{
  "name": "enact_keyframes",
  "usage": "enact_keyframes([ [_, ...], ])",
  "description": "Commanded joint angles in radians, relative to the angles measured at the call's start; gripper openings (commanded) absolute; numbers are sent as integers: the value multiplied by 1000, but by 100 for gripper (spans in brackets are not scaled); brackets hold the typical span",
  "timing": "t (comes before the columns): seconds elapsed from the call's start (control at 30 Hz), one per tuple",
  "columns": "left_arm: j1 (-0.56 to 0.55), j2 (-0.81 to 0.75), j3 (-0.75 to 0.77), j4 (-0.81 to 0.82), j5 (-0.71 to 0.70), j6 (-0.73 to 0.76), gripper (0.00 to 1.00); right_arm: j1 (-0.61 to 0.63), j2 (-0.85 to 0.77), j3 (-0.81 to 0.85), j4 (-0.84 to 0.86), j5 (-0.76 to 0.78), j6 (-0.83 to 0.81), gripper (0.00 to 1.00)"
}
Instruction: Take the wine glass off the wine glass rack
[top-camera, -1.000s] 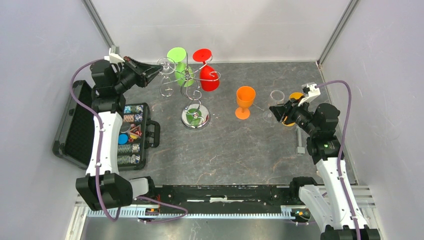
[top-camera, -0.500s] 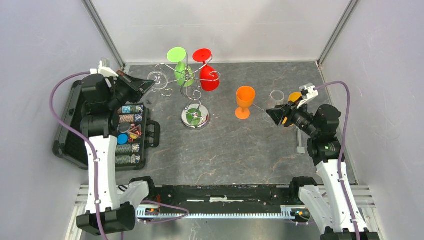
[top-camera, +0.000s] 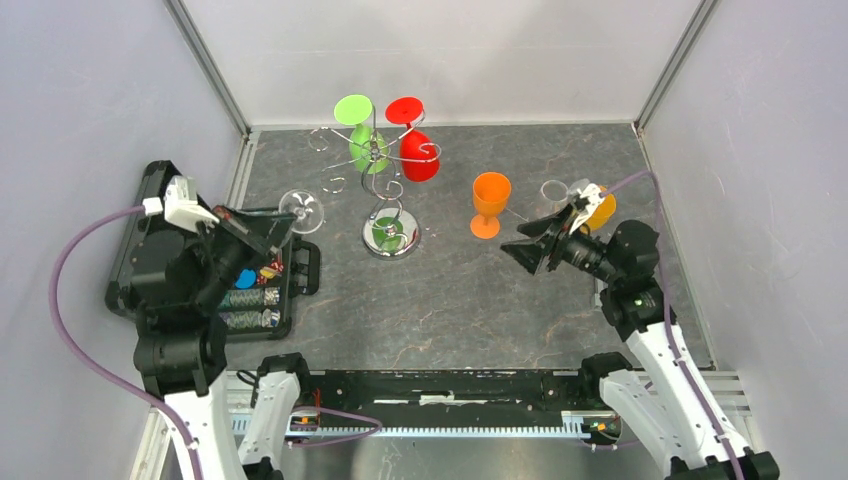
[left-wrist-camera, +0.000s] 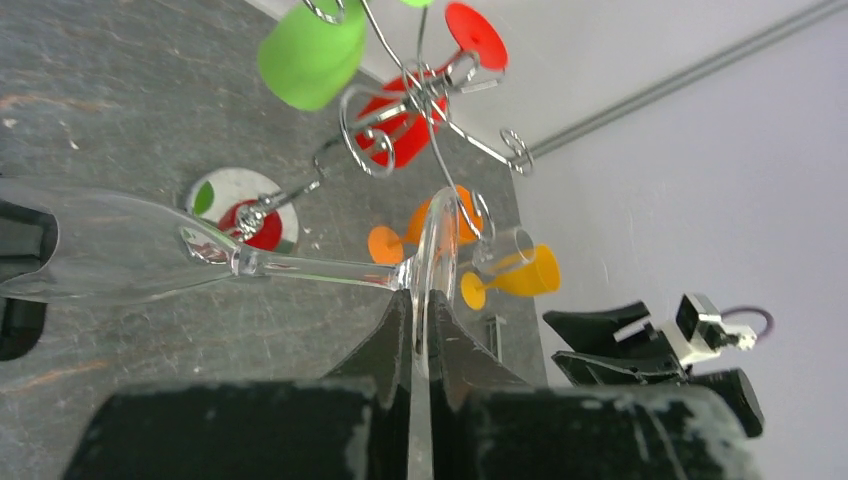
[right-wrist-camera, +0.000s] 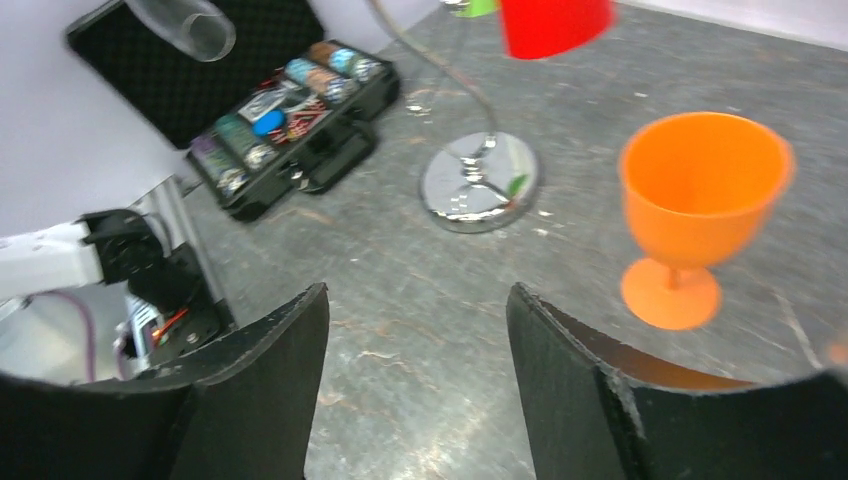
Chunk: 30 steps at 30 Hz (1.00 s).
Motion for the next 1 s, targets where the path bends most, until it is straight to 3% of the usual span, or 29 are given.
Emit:
enact_keyframes([
  [0.0, -37, -42, -82, 14, 126, -19, 2, 137, -30, -59, 250, 32, 71, 73],
  [0.3, -197, -13, -203, 196, 386, -124, 2, 456, -4, -176, 579, 279, 56, 78],
  [0.57, -301, 20, -344, 569, 531, -416, 2, 855, 205, -79, 691, 462, -308, 78],
  [0.83, -366, 1, -370, 571, 507, -446, 2, 935, 357, -36, 892, 624, -366, 77],
  [0.97, -382, -22, -384, 571, 508, -478, 2, 941, 404, -1, 925, 595, -368, 72],
])
